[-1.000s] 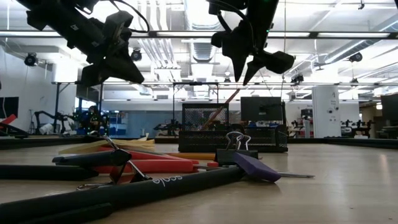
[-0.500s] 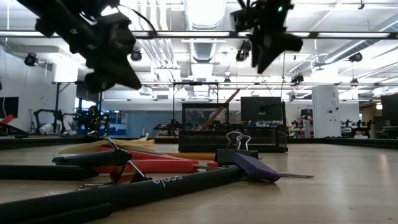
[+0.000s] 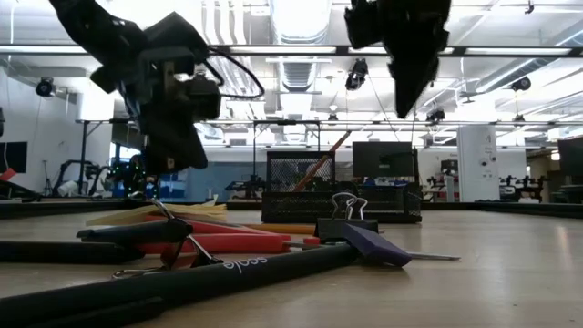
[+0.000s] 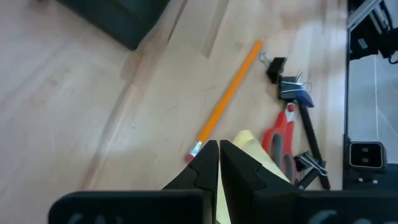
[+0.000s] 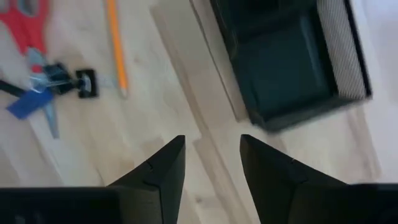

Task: Pick and place office supplies into organizer
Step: Put the orange pencil into the desk organizer

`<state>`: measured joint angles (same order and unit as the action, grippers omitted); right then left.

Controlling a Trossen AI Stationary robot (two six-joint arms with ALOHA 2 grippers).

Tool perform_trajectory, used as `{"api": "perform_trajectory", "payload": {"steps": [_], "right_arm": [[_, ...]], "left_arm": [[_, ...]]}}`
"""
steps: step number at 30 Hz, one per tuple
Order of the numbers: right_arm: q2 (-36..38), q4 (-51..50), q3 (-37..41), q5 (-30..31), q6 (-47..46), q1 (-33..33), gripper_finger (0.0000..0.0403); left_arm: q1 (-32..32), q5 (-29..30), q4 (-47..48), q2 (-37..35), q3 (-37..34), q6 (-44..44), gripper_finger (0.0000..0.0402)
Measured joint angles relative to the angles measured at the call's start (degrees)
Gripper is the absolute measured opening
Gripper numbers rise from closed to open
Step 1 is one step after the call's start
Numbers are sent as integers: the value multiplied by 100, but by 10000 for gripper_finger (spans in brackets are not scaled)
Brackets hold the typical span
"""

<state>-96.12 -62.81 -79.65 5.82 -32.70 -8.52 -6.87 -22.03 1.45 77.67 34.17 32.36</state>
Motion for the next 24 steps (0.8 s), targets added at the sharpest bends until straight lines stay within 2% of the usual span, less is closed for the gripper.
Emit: {"api": "perform_trajectory", "payload": {"steps": [7, 10, 17, 24], "right_arm": [[15, 127, 360, -154, -872, -425, 137], [15, 523, 558, -347, -1377, -623, 136], [4, 1592, 1054, -331, -2353, -895, 136], [4, 2341, 1508, -284, -2733, -917, 136]], "left_arm": [[-52, -177, -267, 121, -2, -97, 0], [-133, -164, -250, 56, -14, -174, 0], [-346, -216, -249, 4, -90, -184, 0], [-655, -967, -182, -3, -116, -177, 0]]}}
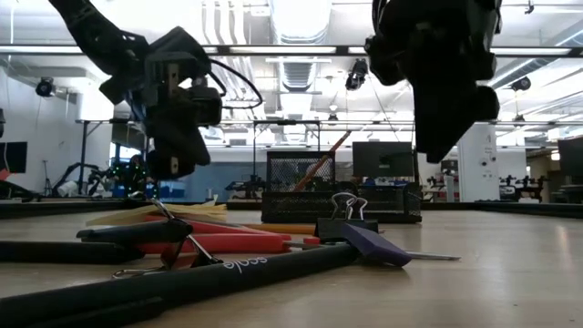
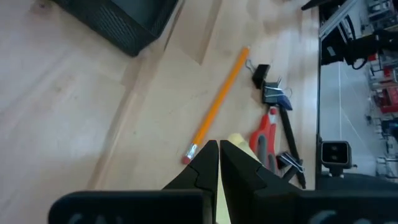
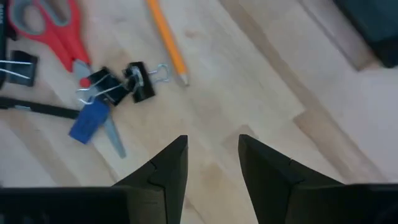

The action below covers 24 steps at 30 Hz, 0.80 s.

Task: Pick and place office supplies into organizer
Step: Put the orange pencil into the desk organizer

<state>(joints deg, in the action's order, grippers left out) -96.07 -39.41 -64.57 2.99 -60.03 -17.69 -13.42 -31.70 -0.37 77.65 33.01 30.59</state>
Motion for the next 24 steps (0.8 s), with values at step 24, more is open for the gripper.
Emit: {"api": "perform_trajectory", "payload": {"steps": [24], "right_arm": [[-599, 2203, 893, -379, -46, 186, 93]], "left_arm": [[-47, -76, -213, -2, -118, 370, 0]]}}
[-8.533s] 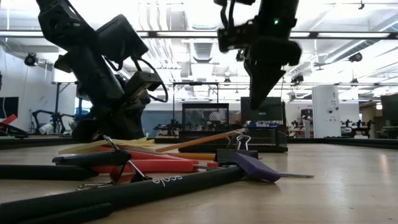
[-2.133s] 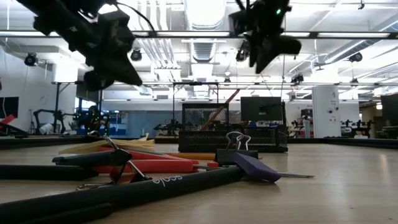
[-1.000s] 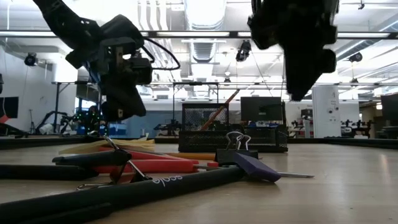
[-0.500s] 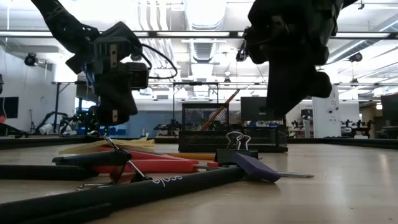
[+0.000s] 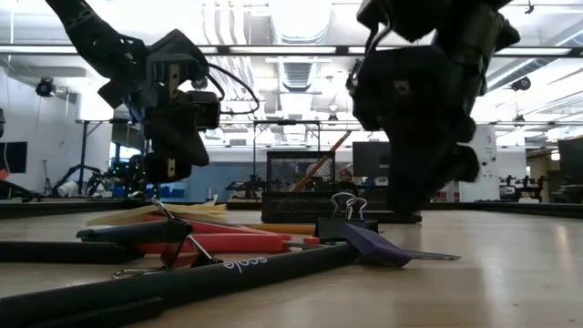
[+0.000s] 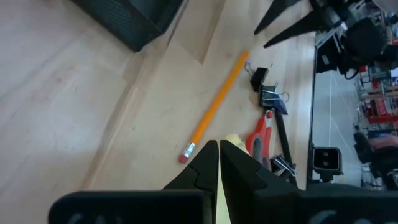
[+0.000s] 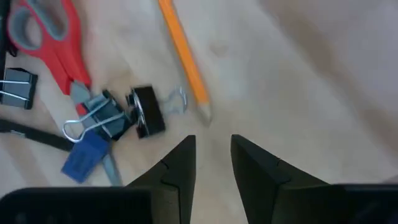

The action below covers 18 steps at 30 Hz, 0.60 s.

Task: Pick and place office supplies into organizer
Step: Put the orange pencil into the desk organizer

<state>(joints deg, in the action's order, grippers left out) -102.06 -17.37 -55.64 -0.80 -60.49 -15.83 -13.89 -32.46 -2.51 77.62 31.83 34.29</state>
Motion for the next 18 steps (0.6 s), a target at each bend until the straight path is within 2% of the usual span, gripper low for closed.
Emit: {"api": "perform_trajectory", "payload": {"steps": [3, 8, 18], "right_arm": [[-9, 158, 187, -393, -551, 58, 82], [44, 722, 158, -531, -1221, 41, 57], [-114, 700, 131, -48, -2169, 87, 10]], "left_arm": [[0, 4, -9, 0, 0, 184, 0], [0, 1, -4, 0, 0, 293, 0], [0, 8, -2, 0, -4, 291, 0]]}}
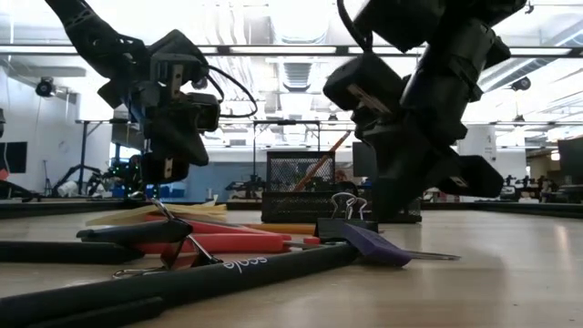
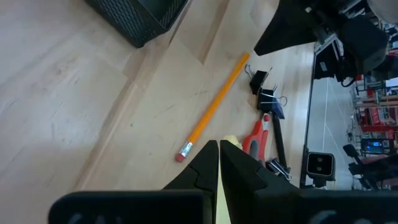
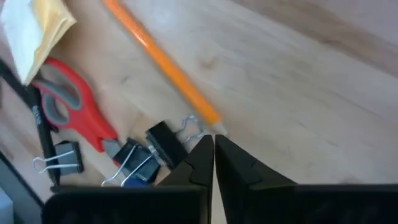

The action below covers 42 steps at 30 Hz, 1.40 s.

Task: Pick and place office supplies into organizer
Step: Put the orange pencil into the desk organizer

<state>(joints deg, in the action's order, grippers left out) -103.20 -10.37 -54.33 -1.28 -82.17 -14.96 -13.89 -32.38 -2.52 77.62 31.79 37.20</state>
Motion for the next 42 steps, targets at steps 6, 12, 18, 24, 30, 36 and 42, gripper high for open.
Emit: {"api": "perform_trajectory", "payload": {"steps": [6, 12, 18, 24, 30, 36, 42], "right_arm": [[-2, 16, -17, 28, 4, 2, 8], [-47, 48, -42, 34, 14, 0, 8], [-164, 101, -42, 0, 11, -2, 8], [-337, 282, -82, -4, -13, 2, 8], [-341, 262, -68, 98, -13, 0, 8], [-341, 240, -52, 171, -17, 23, 8], [-341, 232, -46, 221, -35, 35, 9]], "left_arm": [[2, 7, 13, 95, -7, 3, 0], [2, 7, -5, 344, -4, 12, 0], [6, -15, 9, 455, -4, 12, 0], [13, -31, -56, 394, 19, -1, 0], [24, -312, -145, 326, 31, -9, 0], [335, -320, -158, -7, 26, -639, 0], [685, 883, -157, -296, 26, -1607, 0]]}}
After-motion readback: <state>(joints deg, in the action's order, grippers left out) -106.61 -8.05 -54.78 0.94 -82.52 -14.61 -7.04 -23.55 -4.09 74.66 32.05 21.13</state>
